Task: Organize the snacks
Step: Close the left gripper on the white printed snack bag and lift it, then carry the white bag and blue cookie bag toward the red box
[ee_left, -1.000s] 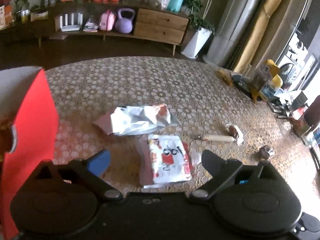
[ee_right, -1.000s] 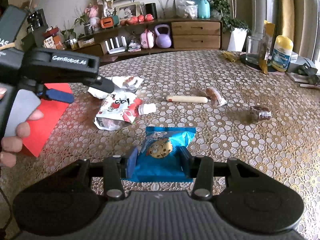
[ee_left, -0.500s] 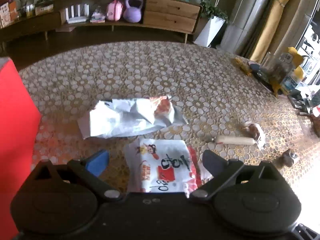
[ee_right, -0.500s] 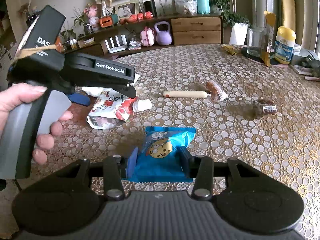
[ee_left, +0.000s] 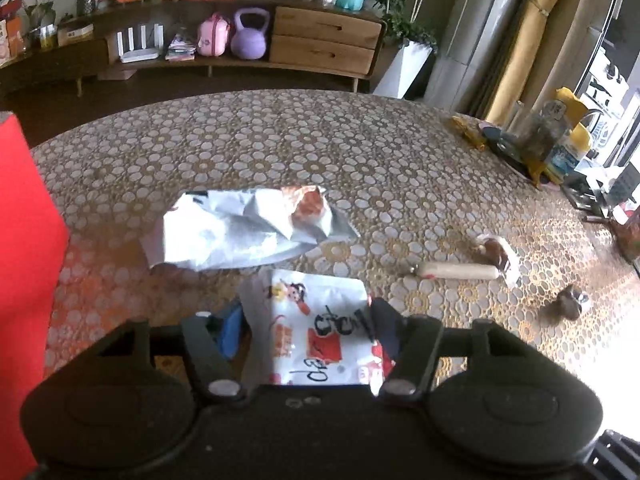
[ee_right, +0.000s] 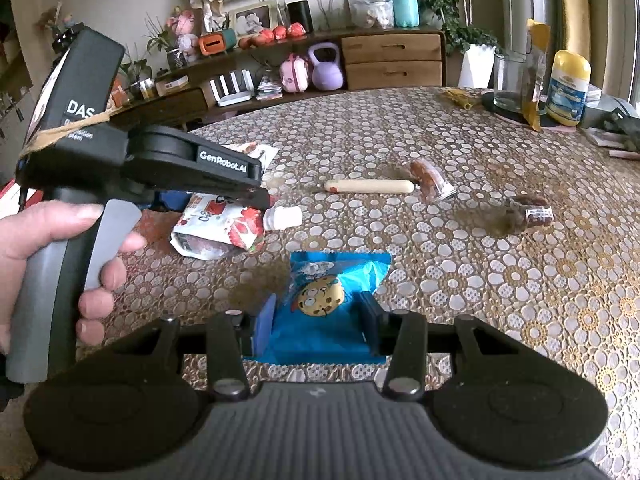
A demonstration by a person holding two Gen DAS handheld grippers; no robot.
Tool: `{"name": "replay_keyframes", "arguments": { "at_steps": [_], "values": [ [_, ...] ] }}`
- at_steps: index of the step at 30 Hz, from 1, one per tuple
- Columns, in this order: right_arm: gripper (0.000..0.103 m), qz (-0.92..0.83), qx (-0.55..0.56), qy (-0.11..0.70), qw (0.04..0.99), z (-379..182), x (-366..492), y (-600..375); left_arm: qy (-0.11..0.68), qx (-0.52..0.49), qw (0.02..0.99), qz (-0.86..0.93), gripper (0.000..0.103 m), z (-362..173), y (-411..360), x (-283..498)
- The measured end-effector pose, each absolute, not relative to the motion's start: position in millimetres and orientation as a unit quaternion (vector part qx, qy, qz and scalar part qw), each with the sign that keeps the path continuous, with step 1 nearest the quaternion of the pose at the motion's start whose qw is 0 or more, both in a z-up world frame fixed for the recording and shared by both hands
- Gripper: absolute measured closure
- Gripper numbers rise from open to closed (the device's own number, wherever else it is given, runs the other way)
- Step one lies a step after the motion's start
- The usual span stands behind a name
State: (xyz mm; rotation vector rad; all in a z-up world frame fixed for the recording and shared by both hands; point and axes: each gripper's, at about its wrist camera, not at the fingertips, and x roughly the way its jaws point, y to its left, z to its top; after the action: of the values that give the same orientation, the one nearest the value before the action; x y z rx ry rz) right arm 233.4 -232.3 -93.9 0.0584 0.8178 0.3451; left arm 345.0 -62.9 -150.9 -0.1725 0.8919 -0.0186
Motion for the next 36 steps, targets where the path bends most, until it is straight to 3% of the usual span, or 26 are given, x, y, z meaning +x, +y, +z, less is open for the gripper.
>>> {"name": "replay_keyframes", "arguments": {
  "at_steps": [24,36],
  "values": [
    [0.059,0.171,0.015,0.362,0.916,-20,130,-215,0.438,-0.083,0.893,-0.056,0.043,-100,-39,213],
    [0.059,0.202,-0.003,0.330,0.922,31,79,-181,0.401,-0.058,0.913,-0.049,0.043,-42,-3,141]
  ]
}}
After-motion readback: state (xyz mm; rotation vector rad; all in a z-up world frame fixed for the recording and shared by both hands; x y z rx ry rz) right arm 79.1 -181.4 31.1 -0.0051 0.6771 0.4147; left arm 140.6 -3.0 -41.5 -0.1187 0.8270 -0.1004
